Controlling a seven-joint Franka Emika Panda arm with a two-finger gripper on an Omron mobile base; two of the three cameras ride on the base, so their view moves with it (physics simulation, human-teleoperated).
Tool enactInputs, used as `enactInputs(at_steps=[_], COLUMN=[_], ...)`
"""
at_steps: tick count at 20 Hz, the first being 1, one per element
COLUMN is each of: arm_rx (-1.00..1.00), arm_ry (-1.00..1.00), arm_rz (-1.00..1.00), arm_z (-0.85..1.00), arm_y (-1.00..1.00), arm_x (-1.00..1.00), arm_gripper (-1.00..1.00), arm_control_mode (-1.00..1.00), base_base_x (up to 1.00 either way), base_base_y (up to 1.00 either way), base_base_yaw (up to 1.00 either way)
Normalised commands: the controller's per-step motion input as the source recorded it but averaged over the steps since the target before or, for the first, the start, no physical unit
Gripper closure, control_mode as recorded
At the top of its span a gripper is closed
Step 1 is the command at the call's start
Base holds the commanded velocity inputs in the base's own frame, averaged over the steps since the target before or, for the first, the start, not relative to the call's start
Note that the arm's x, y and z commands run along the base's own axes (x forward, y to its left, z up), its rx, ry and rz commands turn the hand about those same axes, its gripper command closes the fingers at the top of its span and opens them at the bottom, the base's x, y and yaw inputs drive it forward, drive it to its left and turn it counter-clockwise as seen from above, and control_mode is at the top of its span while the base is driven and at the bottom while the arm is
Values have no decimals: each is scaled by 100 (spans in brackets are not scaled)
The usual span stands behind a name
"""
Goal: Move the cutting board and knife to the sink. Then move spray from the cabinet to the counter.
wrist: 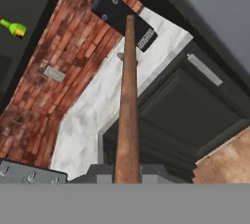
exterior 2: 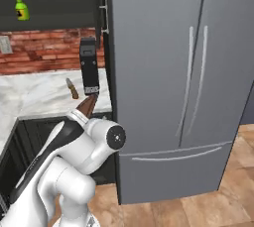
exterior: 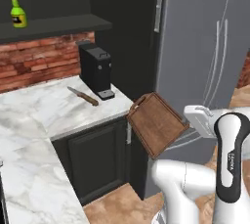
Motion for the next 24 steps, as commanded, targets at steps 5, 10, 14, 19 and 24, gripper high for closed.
enactInputs(at_steps=[5, 10, 14, 19, 24], arm_rx=[0, 0, 0, 0, 0], arm_ry=[0, 0, 0, 0, 0], arm_rz=[0, 0, 0, 0, 0], arm_z=[0, 0, 0, 0, 0], arm_y=[0, 0, 0, 0, 0], arm_x=[0, 0, 0, 0, 0], arm_gripper=[100, 100, 100, 100, 100], arm_control_mode=[100, 100, 100, 100, 100], base_base_x=[-66, -41, -3, 49, 70], base_base_y=[-69, -63, -45, -23, -21], base_base_yaw=[-50, -52, -57, -67, -64])
